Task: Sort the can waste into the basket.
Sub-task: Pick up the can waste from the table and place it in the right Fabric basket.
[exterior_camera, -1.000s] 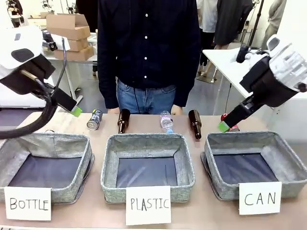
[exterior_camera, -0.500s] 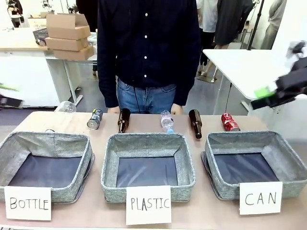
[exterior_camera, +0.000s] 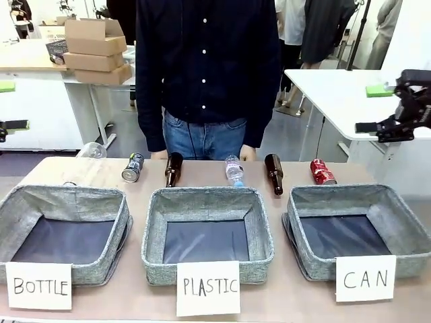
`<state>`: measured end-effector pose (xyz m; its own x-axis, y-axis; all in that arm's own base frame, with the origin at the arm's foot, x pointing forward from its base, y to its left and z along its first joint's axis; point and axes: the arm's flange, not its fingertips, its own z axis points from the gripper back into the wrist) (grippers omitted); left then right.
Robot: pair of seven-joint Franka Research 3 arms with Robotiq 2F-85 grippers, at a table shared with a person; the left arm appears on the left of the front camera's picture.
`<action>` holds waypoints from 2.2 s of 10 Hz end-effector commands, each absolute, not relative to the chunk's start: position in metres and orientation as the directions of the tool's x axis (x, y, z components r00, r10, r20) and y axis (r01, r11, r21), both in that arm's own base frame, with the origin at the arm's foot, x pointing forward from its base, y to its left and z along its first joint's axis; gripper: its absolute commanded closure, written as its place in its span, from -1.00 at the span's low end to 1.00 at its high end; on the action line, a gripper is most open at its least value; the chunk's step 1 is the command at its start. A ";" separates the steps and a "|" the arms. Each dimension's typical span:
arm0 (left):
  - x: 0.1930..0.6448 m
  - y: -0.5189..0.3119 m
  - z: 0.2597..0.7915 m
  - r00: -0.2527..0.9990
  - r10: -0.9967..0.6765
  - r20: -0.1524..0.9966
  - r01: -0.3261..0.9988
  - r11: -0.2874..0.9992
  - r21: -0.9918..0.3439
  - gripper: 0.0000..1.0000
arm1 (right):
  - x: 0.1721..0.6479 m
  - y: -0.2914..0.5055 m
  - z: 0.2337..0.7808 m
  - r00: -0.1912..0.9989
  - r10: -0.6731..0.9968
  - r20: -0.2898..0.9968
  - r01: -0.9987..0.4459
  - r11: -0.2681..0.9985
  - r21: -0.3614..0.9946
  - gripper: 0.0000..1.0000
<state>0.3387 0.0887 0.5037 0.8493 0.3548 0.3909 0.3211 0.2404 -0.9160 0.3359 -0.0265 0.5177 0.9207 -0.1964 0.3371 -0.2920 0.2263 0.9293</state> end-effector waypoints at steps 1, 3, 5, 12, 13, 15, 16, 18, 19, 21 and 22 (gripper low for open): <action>0.323 0.110 0.504 0.845 0.357 0.398 0.354 0.184 -0.917 -1.00 | 0.327 -0.043 0.521 0.914 -0.198 0.353 -0.326 0.157 0.932 -1.00; 0.323 0.110 0.504 0.845 0.357 0.398 0.354 0.184 -0.917 -1.00 | 0.327 -0.043 0.521 0.914 -0.198 0.353 -0.326 0.157 0.932 -1.00; 0.323 0.110 0.504 0.845 0.357 0.398 0.354 0.184 -0.917 -1.00 | 0.327 -0.043 0.521 0.914 -0.198 0.353 -0.326 0.157 0.932 -1.00; 0.434 0.039 0.489 0.877 0.281 0.391 0.118 0.661 -0.741 -1.00 | 0.327 -0.043 0.521 0.914 -0.198 0.353 -0.326 0.157 0.932 -1.00; 0.462 0.018 0.477 0.850 0.272 0.452 0.079 0.781 -0.620 -1.00 | 0.327 -0.043 0.521 0.914 -0.198 0.353 -0.326 0.157 0.932 -1.00; 0.504 -0.024 0.450 0.867 0.157 0.473 0.099 0.876 -0.471 -1.00 | 0.327 -0.043 0.521 0.914 -0.198 0.353 -0.326 0.157 0.932 -1.00; 0.529 -0.041 0.432 0.864 0.127 0.486 0.088 0.914 -0.396 -1.00 | 0.327 -0.043 0.521 0.914 -0.198 0.353 -0.326 0.157 0.932 -1.00; 0.541 -0.064 0.420 0.899 0.183 0.397 0.040 0.870 -0.492 -1.00 | 0.327 -0.043 0.521 0.914 -0.198 0.353 -0.326 0.157 0.932 -1.00; 0.523 -0.056 0.417 0.843 0.111 0.526 0.128 0.909 -0.397 -1.00 | 0.327 -0.043 0.521 0.914 -0.198 0.353 -0.326 0.157 0.932 -1.00; 0.523 -0.056 0.417 0.843 0.111 0.526 0.128 0.909 -0.397 -1.00 | 0.327 -0.043 0.521 0.914 -0.198 0.353 -0.326 0.157 0.932 -1.00; 0.537 -0.064 0.402 0.862 0.126 0.492 0.101 0.907 -0.409 -1.00 | 0.327 -0.043 0.521 0.914 -0.198 0.353 -0.326 0.157 0.932 -1.00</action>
